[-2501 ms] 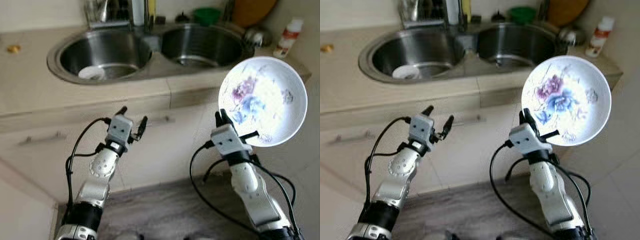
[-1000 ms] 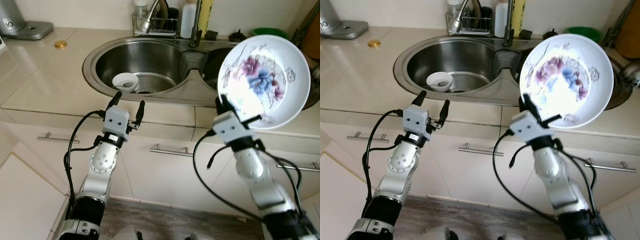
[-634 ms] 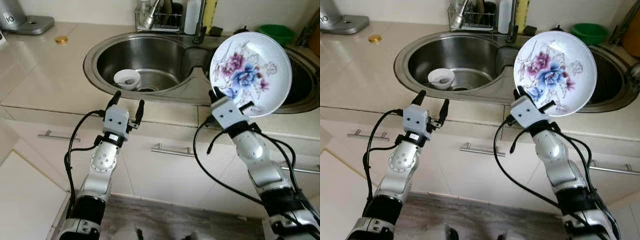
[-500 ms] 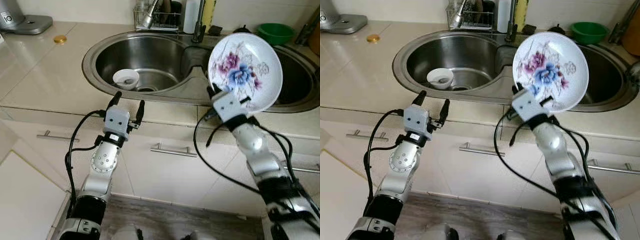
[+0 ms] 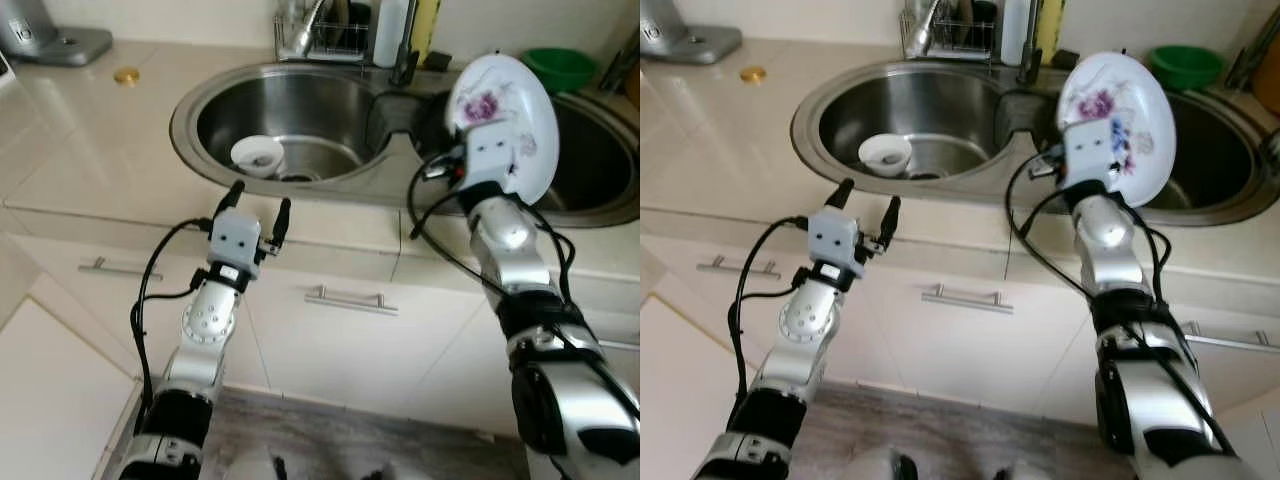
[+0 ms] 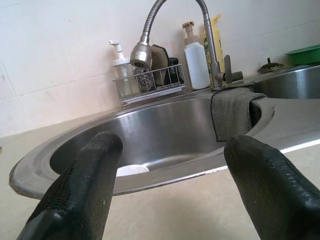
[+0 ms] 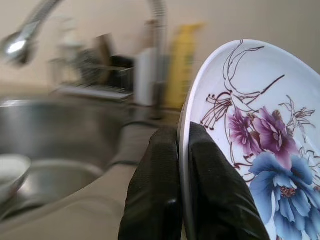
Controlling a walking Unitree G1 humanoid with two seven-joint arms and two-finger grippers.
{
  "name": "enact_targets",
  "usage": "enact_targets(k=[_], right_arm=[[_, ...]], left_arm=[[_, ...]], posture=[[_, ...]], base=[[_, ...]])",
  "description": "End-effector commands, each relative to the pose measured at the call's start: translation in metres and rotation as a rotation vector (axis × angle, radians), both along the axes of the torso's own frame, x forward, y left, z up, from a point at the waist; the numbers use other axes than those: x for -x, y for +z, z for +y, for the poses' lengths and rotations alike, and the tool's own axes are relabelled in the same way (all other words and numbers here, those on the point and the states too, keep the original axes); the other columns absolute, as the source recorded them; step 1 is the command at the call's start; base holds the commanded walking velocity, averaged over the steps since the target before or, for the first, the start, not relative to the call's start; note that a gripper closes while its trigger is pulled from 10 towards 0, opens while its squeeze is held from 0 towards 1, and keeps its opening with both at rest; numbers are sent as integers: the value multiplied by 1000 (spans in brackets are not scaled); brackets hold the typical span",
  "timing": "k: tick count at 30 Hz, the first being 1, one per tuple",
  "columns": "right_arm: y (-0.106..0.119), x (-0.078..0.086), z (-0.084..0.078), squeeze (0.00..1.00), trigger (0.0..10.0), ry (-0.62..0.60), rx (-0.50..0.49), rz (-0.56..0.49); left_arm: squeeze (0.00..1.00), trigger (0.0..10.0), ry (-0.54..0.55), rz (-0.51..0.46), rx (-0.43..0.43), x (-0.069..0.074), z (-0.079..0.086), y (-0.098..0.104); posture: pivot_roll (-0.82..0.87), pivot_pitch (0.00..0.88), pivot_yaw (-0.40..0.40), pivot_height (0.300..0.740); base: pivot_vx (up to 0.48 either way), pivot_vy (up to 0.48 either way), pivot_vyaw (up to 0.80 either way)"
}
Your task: Kitchen organization
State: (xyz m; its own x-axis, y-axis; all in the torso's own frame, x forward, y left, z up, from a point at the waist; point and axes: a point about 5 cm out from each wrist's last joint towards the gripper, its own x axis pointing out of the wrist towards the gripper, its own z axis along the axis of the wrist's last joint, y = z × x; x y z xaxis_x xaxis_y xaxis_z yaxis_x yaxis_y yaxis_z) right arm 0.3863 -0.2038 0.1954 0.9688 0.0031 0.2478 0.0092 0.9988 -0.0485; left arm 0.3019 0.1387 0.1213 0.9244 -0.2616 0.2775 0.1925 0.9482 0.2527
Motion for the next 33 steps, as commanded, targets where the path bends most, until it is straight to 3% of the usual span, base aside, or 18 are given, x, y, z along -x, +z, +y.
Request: enact_targets(k=[1,6,10,16,17,33], right_arm=[[0,-1,-12,0,10000,-50,-80,14],[1,-1,-22,0,10000,-88,-114,14],[-4,-1,-15,0,10000,-50,-52,26],[-12,-1,-7,0,10000,-12,-56,53],[-14,-1,-6,1000,10000,-11,-61,54],[-20,3,1,1000,10000,46,19,55]], left_arm=[[0,10000,-13,-2,-13,0,-3,0],[0,10000,-17,0,-13,0,-3,0],[0,10000,-19,4,-13,0,-4,0],[0,10000,-16,6,-12,0,-4,-1],[0,10000,-15,7,-11,0,-4,-1],[0,10000,-14,16,-9,1,-4,-2]], posture=[[93,0,-24,740],[88,0,-20,740],[88,0,-20,740],[92,0,-24,740],[93,0,-25,740],[85,0,-25,740]], base=[[0,0,0],[0,0,0],[0,0,0],[0,0,0],[0,0,0],[0,0,0]])
